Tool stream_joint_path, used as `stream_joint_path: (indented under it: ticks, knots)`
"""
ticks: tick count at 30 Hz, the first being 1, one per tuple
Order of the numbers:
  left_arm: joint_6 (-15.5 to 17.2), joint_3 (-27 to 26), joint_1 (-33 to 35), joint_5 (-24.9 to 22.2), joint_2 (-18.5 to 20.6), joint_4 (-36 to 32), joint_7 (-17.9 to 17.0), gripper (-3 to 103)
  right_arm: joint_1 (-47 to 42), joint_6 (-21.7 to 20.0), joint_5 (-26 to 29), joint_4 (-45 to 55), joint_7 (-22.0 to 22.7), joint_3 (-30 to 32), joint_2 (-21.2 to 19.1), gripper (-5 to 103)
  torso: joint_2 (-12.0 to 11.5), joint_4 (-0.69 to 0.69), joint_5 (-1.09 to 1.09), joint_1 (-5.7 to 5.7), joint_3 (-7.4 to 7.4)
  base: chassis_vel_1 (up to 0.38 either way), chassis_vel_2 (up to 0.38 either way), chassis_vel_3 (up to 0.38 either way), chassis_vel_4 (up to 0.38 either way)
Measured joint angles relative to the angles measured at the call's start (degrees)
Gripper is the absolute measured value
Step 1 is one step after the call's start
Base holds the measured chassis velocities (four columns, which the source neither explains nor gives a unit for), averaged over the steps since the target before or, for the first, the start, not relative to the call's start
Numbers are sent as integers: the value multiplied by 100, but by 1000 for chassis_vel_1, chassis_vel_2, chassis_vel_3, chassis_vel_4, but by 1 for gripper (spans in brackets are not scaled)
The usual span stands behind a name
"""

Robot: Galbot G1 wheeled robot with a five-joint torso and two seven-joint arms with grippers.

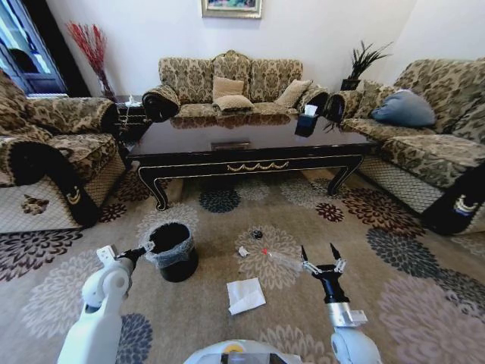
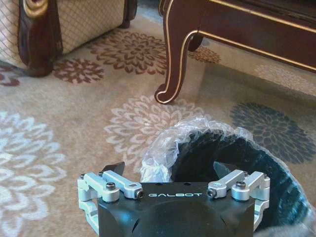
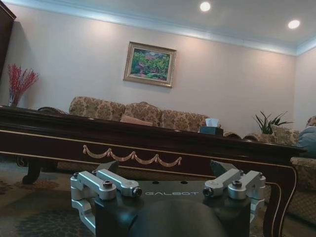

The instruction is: Move to the front of the table and pick up the trash from the floor, then place it into the trash bin.

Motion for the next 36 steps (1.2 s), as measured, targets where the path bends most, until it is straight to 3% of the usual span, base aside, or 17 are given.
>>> stream_joint_path:
  ticks: [9, 25, 29, 31, 34, 36]
  knots:
    - [-69, 150, -321, -23, -262, 822, 246, 100, -9, -34, 4, -24, 50, 4, -3, 100, 0, 0, 0, 0, 0, 0, 0, 0, 0]
    - [-216, 112, -505, -40, -245, 1366, 483, 103, 32, -64, -69, -82, 51, -175, -23, 100, 0, 1, 0, 0, -1, 0, 0, 0, 0]
    - [-215, 110, -506, -38, -245, 1403, 489, 97, 32, -69, -72, -82, 51, -175, -24, 100, 0, 1, -1, 0, -1, 0, 0, 0, 0]
    - [-215, 110, -504, -36, -245, 1405, 498, 87, 32, -71, -73, -77, 50, -181, -28, 100, 1, 1, 0, 0, -1, 0, 0, 0, 0]
    - [-215, 114, -489, -33, -240, 1406, 532, 82, 20, -71, -73, -66, 44, -205, -29, 100, 1, 1, 0, 0, -1, 0, 0, 0, 0]
    - [-215, 117, -476, -20, -224, 1407, 544, 71, 4, -69, -73, -58, 38, -227, -29, 100, 1, 1, 0, 0, 0, 0, 0, 0, 0]
